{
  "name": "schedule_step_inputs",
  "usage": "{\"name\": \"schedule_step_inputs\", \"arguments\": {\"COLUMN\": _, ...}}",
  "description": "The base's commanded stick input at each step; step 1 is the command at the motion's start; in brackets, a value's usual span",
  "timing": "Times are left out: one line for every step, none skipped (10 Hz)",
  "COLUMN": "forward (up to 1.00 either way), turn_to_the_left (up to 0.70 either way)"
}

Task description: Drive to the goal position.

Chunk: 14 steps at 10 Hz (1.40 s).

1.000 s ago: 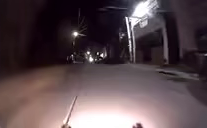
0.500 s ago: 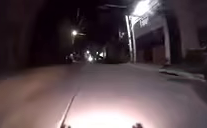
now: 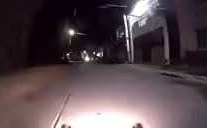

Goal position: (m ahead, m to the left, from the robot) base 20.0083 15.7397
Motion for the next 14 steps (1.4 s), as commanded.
{"name": "schedule_step_inputs", "arguments": {"forward": 0.6, "turn_to_the_left": -0.15}}
{"name": "schedule_step_inputs", "arguments": {"forward": 0.6, "turn_to_the_left": -0.15}}
{"name": "schedule_step_inputs", "arguments": {"forward": 0.6, "turn_to_the_left": -0.15}}
{"name": "schedule_step_inputs", "arguments": {"forward": 0.6, "turn_to_the_left": 0.0}}
{"name": "schedule_step_inputs", "arguments": {"forward": 0.6, "turn_to_the_left": 0.0}}
{"name": "schedule_step_inputs", "arguments": {"forward": 0.6, "turn_to_the_left": 0.0}}
{"name": "schedule_step_inputs", "arguments": {"forward": 0.6, "turn_to_the_left": 0.0}}
{"name": "schedule_step_inputs", "arguments": {"forward": 0.6, "turn_to_the_left": 0.0}}
{"name": "schedule_step_inputs", "arguments": {"forward": 0.6, "turn_to_the_left": 0.0}}
{"name": "schedule_step_inputs", "arguments": {"forward": 0.6, "turn_to_the_left": 0.0}}
{"name": "schedule_step_inputs", "arguments": {"forward": 0.6, "turn_to_the_left": 0.0}}
{"name": "schedule_step_inputs", "arguments": {"forward": 0.6, "turn_to_the_left": 0.0}}
{"name": "schedule_step_inputs", "arguments": {"forward": 0.6, "turn_to_the_left": 0.0}}
{"name": "schedule_step_inputs", "arguments": {"forward": 0.6, "turn_to_the_left": 0.0}}
